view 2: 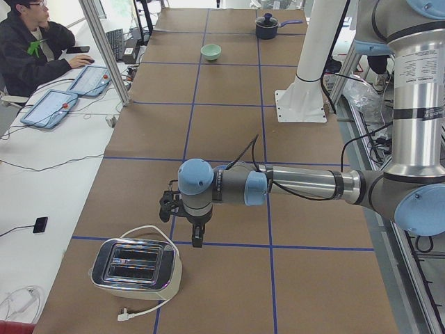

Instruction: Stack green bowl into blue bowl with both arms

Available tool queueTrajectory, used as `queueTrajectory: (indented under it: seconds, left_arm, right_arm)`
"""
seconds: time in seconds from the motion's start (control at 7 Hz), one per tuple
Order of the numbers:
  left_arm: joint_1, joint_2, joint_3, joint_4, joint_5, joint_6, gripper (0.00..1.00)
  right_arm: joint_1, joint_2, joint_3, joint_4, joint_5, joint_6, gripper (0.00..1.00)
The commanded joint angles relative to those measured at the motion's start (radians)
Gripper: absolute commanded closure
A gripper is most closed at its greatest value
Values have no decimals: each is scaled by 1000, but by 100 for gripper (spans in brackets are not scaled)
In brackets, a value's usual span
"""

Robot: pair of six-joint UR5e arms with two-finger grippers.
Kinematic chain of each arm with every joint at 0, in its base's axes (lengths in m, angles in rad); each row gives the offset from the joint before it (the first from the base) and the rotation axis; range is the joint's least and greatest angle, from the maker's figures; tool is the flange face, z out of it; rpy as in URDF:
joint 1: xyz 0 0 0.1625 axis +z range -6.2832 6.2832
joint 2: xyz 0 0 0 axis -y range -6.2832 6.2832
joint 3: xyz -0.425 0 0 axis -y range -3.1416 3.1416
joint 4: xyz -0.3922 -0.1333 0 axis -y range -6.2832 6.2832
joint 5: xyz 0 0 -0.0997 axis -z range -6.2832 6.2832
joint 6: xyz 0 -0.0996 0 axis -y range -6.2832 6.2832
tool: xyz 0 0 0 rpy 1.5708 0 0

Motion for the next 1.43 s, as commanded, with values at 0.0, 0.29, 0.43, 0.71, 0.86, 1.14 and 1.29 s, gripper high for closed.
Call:
queueTrajectory:
  seconds: [0.0, 0.29, 0.43, 0.71, 0.86, 1.14, 1.29]
  left_arm:
    - [0, 0, 0, 0, 2, 2, 2]
    - [0, -9, -5, 0, 0, -3, 2]
    - [0, -20, -5, -8, 0, 5, 2]
    - [0, -40, -17, -18, 0, -4, 2]
    - [0, -82, -3, -52, 0, -4, 2]
    - [3, -118, 6, -60, -15, -21, 2]
    - [6, -112, 6, -87, -41, -16, 2]
  right_arm:
    - [0, 0, 0, 0, 0, 0, 0]
    - [0, 0, 3, 0, 2, 2, 0]
    - [-1, 0, 5, 26, 11, 0, 0]
    - [0, -3, 3, 122, 85, -5, 0]
    - [-7, -2, 16, 158, 112, 1, 0]
    - [-71, 78, 16, 178, 92, 2, 0]
    - [-85, 83, 20, 186, 83, 73, 0]
